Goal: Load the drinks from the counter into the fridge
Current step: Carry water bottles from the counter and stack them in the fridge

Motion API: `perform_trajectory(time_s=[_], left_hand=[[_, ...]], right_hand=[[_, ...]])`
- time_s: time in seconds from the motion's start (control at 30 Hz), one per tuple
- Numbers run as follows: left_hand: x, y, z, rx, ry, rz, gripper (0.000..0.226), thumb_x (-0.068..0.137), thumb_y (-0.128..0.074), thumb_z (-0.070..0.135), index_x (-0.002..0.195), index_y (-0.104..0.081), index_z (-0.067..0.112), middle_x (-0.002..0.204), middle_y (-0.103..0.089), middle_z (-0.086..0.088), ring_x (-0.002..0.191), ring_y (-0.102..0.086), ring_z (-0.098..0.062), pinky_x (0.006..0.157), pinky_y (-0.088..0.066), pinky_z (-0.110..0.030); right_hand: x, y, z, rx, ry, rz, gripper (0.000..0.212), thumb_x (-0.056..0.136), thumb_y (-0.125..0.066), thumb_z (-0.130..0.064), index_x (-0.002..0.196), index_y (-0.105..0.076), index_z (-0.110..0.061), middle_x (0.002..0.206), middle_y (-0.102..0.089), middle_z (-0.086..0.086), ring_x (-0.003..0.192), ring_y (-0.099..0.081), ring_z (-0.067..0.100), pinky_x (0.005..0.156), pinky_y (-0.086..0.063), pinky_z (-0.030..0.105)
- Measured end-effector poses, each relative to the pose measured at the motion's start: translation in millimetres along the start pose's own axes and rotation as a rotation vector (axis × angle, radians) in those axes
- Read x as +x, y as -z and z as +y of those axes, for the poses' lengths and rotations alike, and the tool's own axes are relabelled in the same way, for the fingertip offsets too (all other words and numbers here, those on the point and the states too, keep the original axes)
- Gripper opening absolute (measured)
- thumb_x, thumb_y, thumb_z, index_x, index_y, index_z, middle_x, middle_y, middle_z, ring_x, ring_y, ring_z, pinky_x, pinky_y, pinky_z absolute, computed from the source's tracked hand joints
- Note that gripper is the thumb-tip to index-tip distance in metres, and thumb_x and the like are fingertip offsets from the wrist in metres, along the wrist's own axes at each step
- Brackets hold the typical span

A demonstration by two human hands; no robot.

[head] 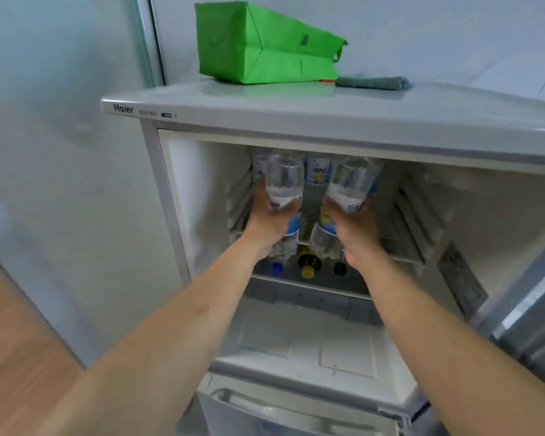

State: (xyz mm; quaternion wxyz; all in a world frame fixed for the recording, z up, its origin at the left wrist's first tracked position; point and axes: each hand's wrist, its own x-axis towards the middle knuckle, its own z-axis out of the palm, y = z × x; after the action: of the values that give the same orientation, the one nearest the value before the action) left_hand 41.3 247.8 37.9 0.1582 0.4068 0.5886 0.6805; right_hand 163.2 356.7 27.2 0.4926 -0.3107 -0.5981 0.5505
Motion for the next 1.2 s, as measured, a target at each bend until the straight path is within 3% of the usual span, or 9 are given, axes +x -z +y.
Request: perform_trajectory(time_s=[0.13, 0.27, 0.4, 0.5, 0.63, 0.73, 0.8, 0.93, 1.2], left_hand=[[24, -1, -5, 0.050, -0.020, 0.039, 0.057, 0.090, -0.070, 0.012, 0.136, -0.038, 0.026, 0.112, -0.056, 0.013, 0.093, -0.059, 0.014, 0.069, -0.047, -0.002], [38, 0, -15, 0.081, -0.021, 0.032, 0.065, 0.091, -0.068, 0.008, 0.146, -0.033, 0.013, 0.119, -0.056, 0.008, 0.100, -0.059, 0.012, 0.078, -0.049, -0.005], [51, -3, -26, 0.077, 0.049, 0.030, 0.073, 0.091, -0.069, 0.014, 0.151, -0.028, 0.018, 0.135, -0.054, -0.001, 0.122, -0.056, -0.015, 0.099, -0.050, -0.027], [61, -3, -35, 0.101, 0.066, 0.010, 0.081, 0.091, -0.070, 0.019, 0.154, -0.021, 0.020, 0.121, -0.053, 0.017, 0.102, -0.055, 0.012, 0.079, -0.046, -0.003], [72, -1, -42, 0.107, 0.085, -0.028, 0.091, 0.090, -0.073, 0.022, 0.157, -0.011, 0.019, 0.139, -0.045, 0.008, 0.121, -0.050, -0.006, 0.071, -0.040, 0.003], [72, 2, -41, 0.150, 0.078, -0.056, 0.095, 0.084, -0.079, 0.023, 0.154, -0.016, 0.019, 0.124, -0.045, 0.023, 0.107, -0.050, 0.008, 0.073, -0.040, 0.005], [69, 3, -43, 0.230, 0.062, -0.048, 0.087, 0.079, -0.083, 0.025, 0.147, -0.030, 0.019, 0.121, -0.053, 0.019, 0.109, -0.057, 0.002, 0.088, -0.047, -0.009], [61, 6, -49, 0.496, 0.052, -0.074, 0.065, 0.074, -0.084, 0.036, 0.131, -0.057, 0.020, 0.127, -0.066, 0.000, 0.114, -0.064, -0.017, 0.096, -0.054, -0.036], [57, -1, -45, 0.517, 0.158, -0.102, 0.058, 0.083, -0.077, 0.025, 0.135, -0.051, 0.018, 0.134, -0.062, -0.004, 0.122, -0.060, -0.022, 0.100, -0.051, -0.042]], right_hand=[[22, -15, 7, -0.006, 0.000, -0.004, 0.060, 0.078, -0.082, -0.027, 0.128, -0.049, -0.026, 0.114, -0.064, -0.011, 0.099, -0.063, 0.000, 0.071, -0.050, 0.014], [38, -26, 13, -0.015, -0.006, -0.040, 0.058, 0.079, -0.082, -0.023, 0.123, -0.045, -0.031, 0.111, -0.061, -0.015, 0.097, -0.060, -0.004, 0.070, -0.048, 0.012], [47, -33, 23, -0.053, -0.012, -0.074, 0.059, 0.081, -0.081, -0.019, 0.126, -0.044, -0.030, 0.110, -0.060, -0.014, 0.096, -0.059, -0.004, 0.073, -0.049, 0.015], [54, -39, 26, -0.081, -0.005, -0.094, 0.060, 0.081, -0.081, -0.020, 0.130, -0.046, -0.022, 0.116, -0.062, -0.007, 0.100, -0.062, 0.003, 0.080, -0.055, 0.022], [63, -45, 27, -0.105, 0.001, -0.141, 0.074, 0.079, -0.083, -0.021, 0.139, -0.041, -0.018, 0.127, -0.062, 0.000, 0.111, -0.063, 0.013, 0.086, -0.056, 0.026], [65, -44, 26, -0.128, -0.018, -0.185, 0.082, 0.075, -0.086, -0.022, 0.141, -0.037, -0.021, 0.128, -0.060, -0.002, 0.110, -0.061, 0.010, 0.082, -0.053, 0.021], [64, -41, 25, -0.177, -0.007, -0.181, 0.084, 0.073, -0.087, -0.022, 0.140, -0.037, -0.021, 0.125, -0.060, -0.005, 0.105, -0.060, 0.004, 0.077, -0.053, 0.016], [58, -30, 32, -0.324, 0.032, -0.132, 0.072, 0.075, -0.086, -0.025, 0.134, -0.045, -0.017, 0.128, -0.060, -0.003, 0.110, -0.061, 0.011, 0.093, -0.055, 0.032], [47, -16, 39, -0.559, -0.082, -0.129, 0.052, 0.081, -0.078, -0.042, 0.121, -0.051, -0.024, 0.123, -0.064, 0.002, 0.101, -0.066, 0.021, 0.082, -0.060, 0.047]])
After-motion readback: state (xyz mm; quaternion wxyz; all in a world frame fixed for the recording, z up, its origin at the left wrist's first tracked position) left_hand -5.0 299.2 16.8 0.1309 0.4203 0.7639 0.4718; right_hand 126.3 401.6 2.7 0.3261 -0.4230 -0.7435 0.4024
